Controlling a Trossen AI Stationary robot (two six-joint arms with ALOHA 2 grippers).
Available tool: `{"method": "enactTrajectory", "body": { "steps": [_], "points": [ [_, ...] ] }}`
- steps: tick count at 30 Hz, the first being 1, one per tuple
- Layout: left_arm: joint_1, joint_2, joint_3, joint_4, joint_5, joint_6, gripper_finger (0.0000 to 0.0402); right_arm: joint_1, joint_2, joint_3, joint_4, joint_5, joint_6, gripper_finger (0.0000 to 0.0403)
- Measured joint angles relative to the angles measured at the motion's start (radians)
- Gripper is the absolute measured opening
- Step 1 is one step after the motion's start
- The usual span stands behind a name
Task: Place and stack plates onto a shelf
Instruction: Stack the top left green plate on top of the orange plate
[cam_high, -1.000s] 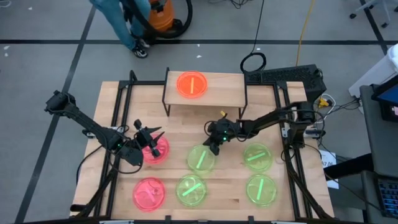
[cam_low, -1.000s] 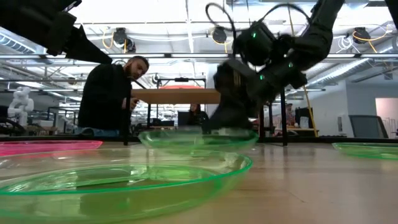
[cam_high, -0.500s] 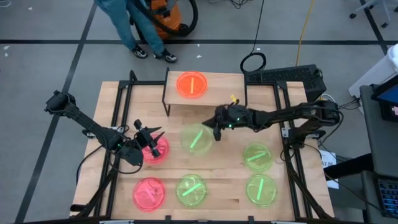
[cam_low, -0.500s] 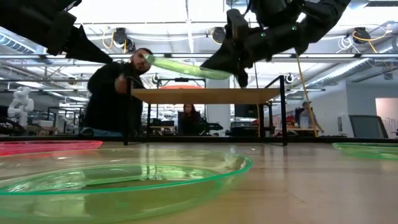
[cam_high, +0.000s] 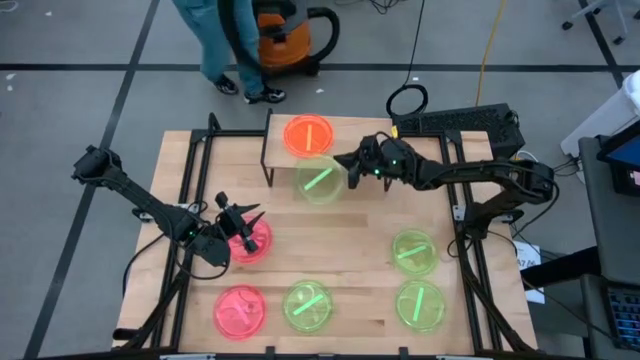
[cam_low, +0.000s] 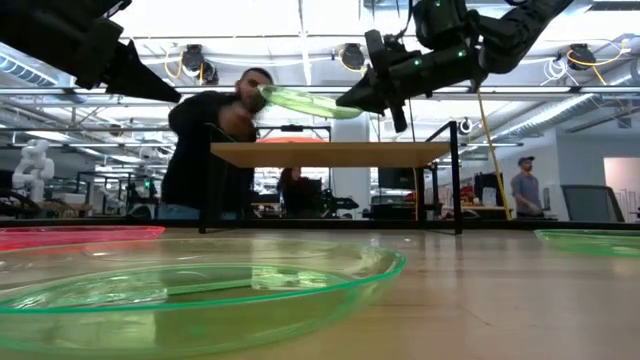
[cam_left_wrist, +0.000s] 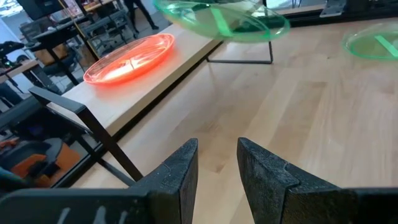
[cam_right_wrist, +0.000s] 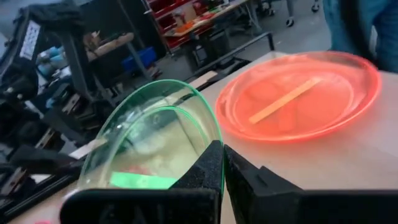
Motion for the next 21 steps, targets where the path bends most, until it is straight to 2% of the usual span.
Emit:
{"method": "enactTrajectory", "body": {
  "steps": [5,13,17,21],
  "points": [
    [0.018,0.0,0.0,0.0,0.0,0.001,0.012,-0.045,0.0,0.0,0.069,-0.049,0.014,0.0],
    [0.041,0.0,0.0,0.003,0.0,-0.001,0.012,-0.142,0.001,0.001,0.181,-0.043,0.046,0.0],
    [0.041,0.0,0.0,0.016,0.002,-0.001,0.012,-0.189,0.008,0.05,0.156,-0.016,0.033,0.0],
    [0.042,0.0,0.0,0.019,0.002,0.003,0.012,-0.219,0.054,0.153,0.072,-0.02,-0.008,0.0]
  ]
}}
